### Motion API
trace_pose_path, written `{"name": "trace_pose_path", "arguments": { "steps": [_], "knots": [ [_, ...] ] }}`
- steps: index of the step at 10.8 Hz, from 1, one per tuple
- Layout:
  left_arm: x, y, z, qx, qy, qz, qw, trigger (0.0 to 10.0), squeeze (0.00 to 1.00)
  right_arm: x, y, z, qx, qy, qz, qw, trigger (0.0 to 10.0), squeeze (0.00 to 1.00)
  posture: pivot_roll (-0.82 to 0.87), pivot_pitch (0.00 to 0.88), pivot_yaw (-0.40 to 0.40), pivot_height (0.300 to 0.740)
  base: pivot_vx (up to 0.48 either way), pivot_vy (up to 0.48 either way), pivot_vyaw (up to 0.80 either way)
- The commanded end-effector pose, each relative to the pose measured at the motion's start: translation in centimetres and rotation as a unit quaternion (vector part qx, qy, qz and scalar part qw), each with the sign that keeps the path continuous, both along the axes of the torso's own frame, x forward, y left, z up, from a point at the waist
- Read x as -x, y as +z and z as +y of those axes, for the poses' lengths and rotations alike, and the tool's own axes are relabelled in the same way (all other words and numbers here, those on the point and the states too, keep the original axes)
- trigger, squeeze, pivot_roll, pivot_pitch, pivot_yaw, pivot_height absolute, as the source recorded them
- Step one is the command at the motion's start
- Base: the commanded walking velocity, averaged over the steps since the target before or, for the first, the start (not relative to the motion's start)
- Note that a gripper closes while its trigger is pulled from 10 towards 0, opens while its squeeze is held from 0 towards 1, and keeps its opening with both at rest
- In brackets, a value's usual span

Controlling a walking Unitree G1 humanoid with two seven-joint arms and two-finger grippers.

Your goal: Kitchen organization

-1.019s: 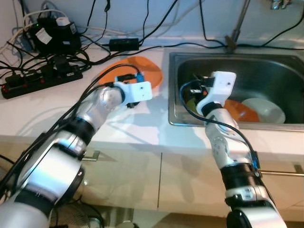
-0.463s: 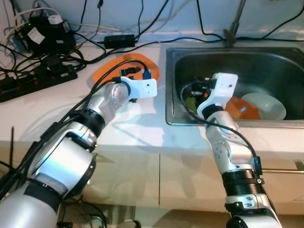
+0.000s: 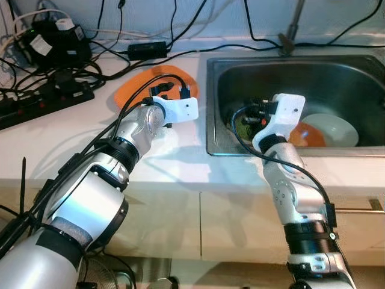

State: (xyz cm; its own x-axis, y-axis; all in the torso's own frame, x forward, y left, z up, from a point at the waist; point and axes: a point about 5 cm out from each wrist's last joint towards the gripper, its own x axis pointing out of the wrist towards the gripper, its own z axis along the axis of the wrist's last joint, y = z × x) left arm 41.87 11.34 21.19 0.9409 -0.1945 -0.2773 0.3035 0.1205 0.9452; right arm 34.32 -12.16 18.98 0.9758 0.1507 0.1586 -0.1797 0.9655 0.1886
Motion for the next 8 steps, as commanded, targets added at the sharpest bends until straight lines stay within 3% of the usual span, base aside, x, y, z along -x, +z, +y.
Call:
{"name": "trace_pose_path", "arguments": {
  "steps": [1,8],
  "knots": [
    [0.42,-2.32,0.82,-0.017,0.021,0.047,0.999,0.0,0.0,0.19,0.28,0.24,0.0,0.003,0.0,1.0,10.0,0.0,0.13,0.213,0.073,0.74,0.0,0.0,0.0],
    [0.49,-2.52,0.45,-0.016,0.013,0.056,0.998,0.0,0.0,0.45,0.18,-0.32,0.002,-0.003,0.01,1.0,10.0,0.0,0.12,0.217,0.064,0.74,0.0,0.0,0.0]
  ]
}}
